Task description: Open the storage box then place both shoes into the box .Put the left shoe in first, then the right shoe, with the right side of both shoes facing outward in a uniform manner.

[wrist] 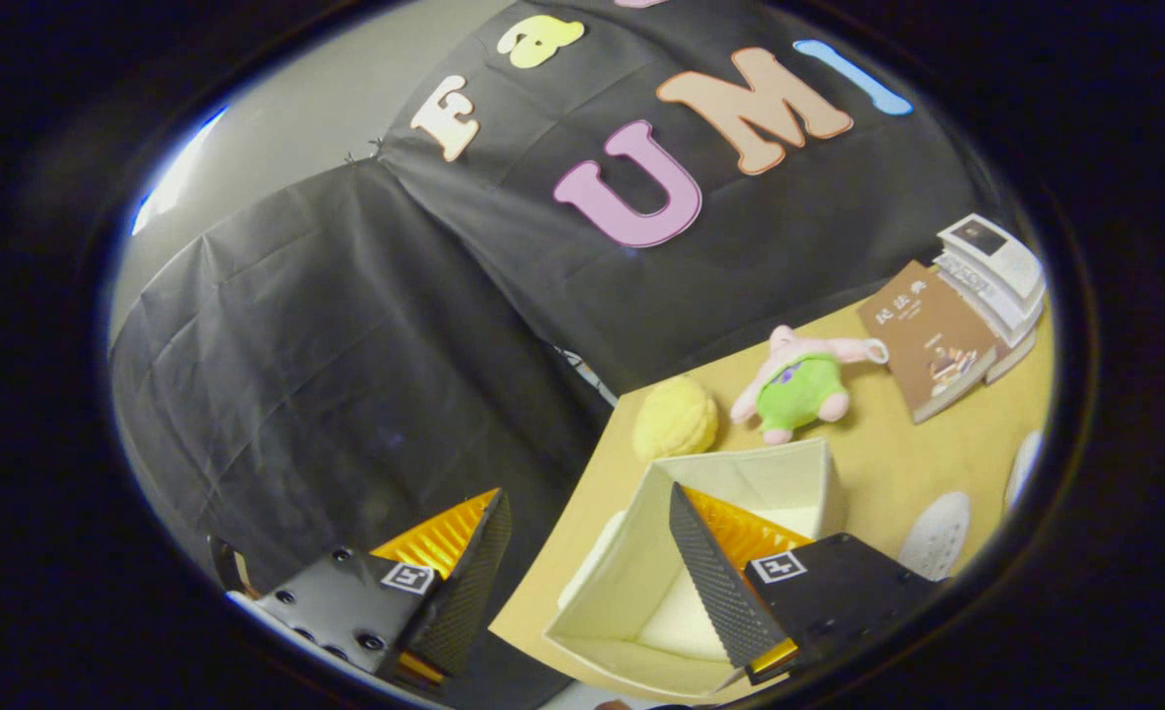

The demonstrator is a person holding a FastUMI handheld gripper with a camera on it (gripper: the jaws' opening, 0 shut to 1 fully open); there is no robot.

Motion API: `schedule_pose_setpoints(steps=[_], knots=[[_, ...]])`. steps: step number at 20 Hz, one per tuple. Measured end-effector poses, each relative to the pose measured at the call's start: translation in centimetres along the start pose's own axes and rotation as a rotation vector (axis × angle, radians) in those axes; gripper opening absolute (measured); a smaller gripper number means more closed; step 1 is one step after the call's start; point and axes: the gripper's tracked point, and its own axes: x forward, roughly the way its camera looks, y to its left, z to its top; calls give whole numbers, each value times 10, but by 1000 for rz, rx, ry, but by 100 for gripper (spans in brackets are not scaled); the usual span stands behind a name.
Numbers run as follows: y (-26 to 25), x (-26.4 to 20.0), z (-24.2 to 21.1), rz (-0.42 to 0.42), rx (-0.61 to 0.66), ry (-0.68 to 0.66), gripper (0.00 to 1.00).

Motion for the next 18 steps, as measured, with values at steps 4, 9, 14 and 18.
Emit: schedule_pose_setpoints(steps=[4,9,14,18], knots=[[-45,-31,21,-66,-48,-27,100],[-106,-68,35,-157,-81,-42,100],[-171,-95,29,-255,-130,-11,100],[-209,-103,8,-291,-145,46,100]])
